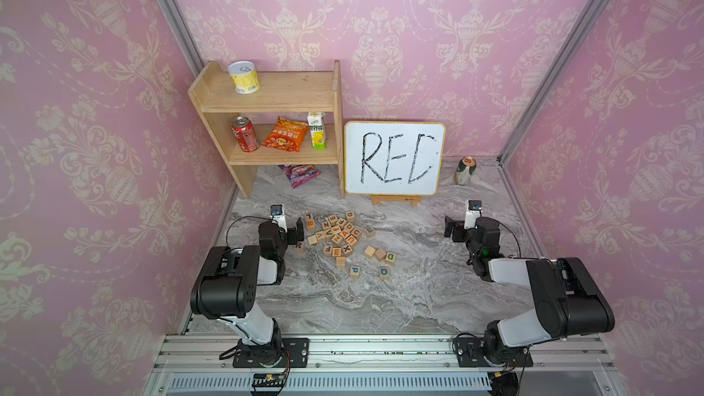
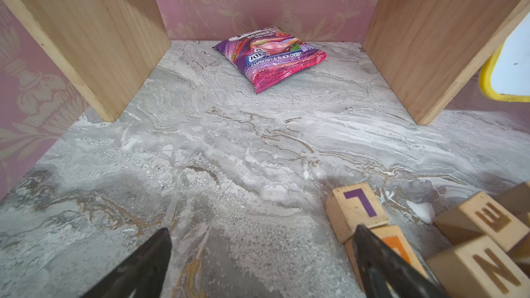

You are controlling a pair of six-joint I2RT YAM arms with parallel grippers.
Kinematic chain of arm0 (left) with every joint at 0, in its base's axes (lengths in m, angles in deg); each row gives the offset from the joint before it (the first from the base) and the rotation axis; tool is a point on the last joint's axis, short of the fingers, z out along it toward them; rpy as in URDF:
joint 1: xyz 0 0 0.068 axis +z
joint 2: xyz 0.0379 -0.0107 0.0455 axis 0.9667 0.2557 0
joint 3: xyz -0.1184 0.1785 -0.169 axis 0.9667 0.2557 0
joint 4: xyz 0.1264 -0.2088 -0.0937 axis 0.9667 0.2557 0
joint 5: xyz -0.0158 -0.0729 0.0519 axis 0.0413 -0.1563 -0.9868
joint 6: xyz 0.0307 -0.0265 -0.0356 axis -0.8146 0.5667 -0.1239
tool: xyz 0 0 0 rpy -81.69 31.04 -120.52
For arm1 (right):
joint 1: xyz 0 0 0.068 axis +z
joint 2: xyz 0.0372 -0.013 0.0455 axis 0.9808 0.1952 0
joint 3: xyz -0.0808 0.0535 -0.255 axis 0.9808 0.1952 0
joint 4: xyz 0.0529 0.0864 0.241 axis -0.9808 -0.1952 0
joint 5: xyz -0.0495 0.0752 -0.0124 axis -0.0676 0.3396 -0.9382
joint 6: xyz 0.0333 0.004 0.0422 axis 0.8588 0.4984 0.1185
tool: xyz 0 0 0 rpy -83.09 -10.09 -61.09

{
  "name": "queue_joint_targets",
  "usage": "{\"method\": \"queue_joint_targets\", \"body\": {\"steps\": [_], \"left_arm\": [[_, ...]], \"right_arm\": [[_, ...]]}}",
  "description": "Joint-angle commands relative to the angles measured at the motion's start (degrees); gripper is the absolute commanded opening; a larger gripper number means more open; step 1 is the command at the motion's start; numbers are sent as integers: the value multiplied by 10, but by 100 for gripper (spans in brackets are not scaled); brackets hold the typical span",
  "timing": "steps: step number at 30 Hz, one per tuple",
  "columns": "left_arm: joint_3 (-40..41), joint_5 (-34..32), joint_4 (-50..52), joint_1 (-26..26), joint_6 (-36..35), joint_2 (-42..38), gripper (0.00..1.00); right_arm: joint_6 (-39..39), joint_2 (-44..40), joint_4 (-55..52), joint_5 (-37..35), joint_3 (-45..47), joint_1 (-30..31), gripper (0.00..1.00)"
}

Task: Assemble the uppercase word "red" with letter blocks
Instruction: Pick up the letter block from the center of the board.

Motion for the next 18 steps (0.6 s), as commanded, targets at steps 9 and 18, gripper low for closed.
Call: {"method": "queue_joint_targets", "body": {"steps": [9,18], "left_arm": [[-7,-15,6,2,4,1,99],[-7,-16,7,2,5,1,99]], "right_arm": [[-7,2,9,4,-2,-3,100],[-6,2,7,7,-2,-5,100]]}}
